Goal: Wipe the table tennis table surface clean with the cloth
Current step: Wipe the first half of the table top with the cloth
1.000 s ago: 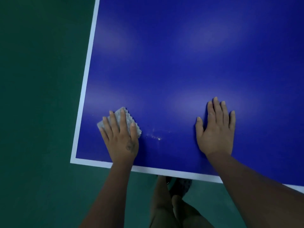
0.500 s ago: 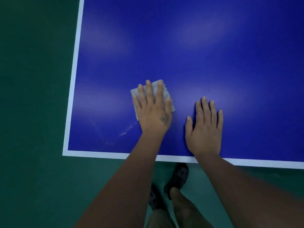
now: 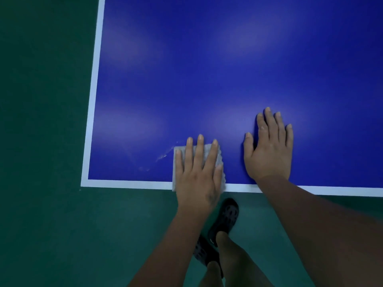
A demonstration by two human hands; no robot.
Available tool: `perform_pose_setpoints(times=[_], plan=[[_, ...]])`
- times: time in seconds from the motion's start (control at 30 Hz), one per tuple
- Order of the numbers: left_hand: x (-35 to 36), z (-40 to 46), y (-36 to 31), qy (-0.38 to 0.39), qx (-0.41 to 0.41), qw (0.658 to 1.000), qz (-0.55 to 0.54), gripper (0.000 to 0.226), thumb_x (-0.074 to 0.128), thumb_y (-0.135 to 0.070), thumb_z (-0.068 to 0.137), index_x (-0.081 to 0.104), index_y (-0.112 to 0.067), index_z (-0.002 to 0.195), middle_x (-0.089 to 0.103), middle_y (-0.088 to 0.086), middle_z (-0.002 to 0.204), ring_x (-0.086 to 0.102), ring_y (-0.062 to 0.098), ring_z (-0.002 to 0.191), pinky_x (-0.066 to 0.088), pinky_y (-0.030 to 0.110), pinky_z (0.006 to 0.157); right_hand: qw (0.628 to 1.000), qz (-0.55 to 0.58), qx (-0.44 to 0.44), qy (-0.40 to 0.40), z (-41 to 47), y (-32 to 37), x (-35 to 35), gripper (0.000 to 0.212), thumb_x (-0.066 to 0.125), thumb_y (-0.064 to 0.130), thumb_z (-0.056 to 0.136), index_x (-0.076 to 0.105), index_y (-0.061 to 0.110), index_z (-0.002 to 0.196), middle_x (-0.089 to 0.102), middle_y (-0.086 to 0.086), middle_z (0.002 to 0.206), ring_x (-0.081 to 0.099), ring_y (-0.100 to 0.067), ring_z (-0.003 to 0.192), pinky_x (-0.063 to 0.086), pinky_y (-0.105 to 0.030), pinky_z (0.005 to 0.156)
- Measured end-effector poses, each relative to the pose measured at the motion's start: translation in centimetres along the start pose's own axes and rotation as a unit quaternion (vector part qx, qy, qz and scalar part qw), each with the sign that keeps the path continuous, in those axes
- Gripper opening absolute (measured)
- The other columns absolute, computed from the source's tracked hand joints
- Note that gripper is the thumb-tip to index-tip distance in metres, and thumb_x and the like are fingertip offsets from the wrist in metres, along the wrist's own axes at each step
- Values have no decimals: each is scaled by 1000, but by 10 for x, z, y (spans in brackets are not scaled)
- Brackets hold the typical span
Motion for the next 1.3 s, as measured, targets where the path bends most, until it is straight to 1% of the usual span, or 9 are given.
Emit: perform_pose_setpoints(times=[0.23,0.33,0.6,0.67,0.77,0.9,1.07,1.17,1.3], plan=[[5,-23,-9,4,35,999,-16,67,34,-52,112,19,-23,170,10,6,178,2,28,165,8,55,133,1000,0,-4,-13,-2,-1,1,65,31,48,111,33,13,166,19,-1,178,10,-22,165,8,-51,134],[9,-18,-12,10,53,999,10,64,33,-41,113,16,-20,170,7,6,178,-1,29,165,9,55,132,1000,0,-4,-16,-2,-2,1,65,30,48,111,33,13,166,19,0,178,10,-22,165,7,-51,134],[4,77,-33,22,110,993,31,64,22,-40,114,0,-21,171,-7,6,179,-13,32,164,2,56,131,1000,9,-6,-30,-2,-3,0,63,34,46,111,36,13,165,23,-2,177,13,-22,165,10,-51,133],[-7,107,-15,9,89,995,37,62,21,-44,113,5,-27,171,-1,6,179,-8,35,164,3,60,130,999,12,-8,-34,-2,-2,0,63,35,45,110,38,13,164,24,-2,176,14,-23,165,10,-51,133],[-23,123,42,-23,4,999,27,62,25,-54,111,22,-32,169,17,8,177,8,38,164,6,64,129,1000,8,-6,-27,-2,-3,1,63,34,46,111,36,13,165,22,-1,177,12,-22,165,8,-51,134],[-26,68,94,-21,-66,997,27,69,28,-60,110,16,-29,170,11,8,178,3,34,165,7,60,131,1000,3,-7,-23,-2,-2,1,63,34,46,111,35,13,165,20,-1,177,11,-22,165,8,-51,134],[-9,-16,65,26,-27,998,47,67,27,-49,111,14,-22,171,8,11,178,0,34,165,12,57,131,1000,8,-7,-22,-2,-2,1,63,34,46,111,36,12,165,21,-1,177,11,-22,165,9,-51,134],[-10,1,65,18,-10,998,52,63,25,-41,112,14,-21,171,9,10,178,4,34,164,12,55,132,1000,11,-5,-22,-2,-2,-1,64,34,46,111,36,12,165,21,-1,177,11,-22,165,9,-52,133],[-18,45,89,-1,-71,997,39,62,20,-40,113,12,-20,171,11,11,177,3,35,164,6,53,133,1000,8,-8,-24,-2,-1,-2,63,34,45,111,36,11,164,22,-2,177,12,-23,165,10,-52,133]])
Point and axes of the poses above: each hand's wrist, its own z-axis towards the middle knuckle, its own x-axis out of the palm, y = z × x, the point moved 10 cm from there along z, towards the middle knuckle
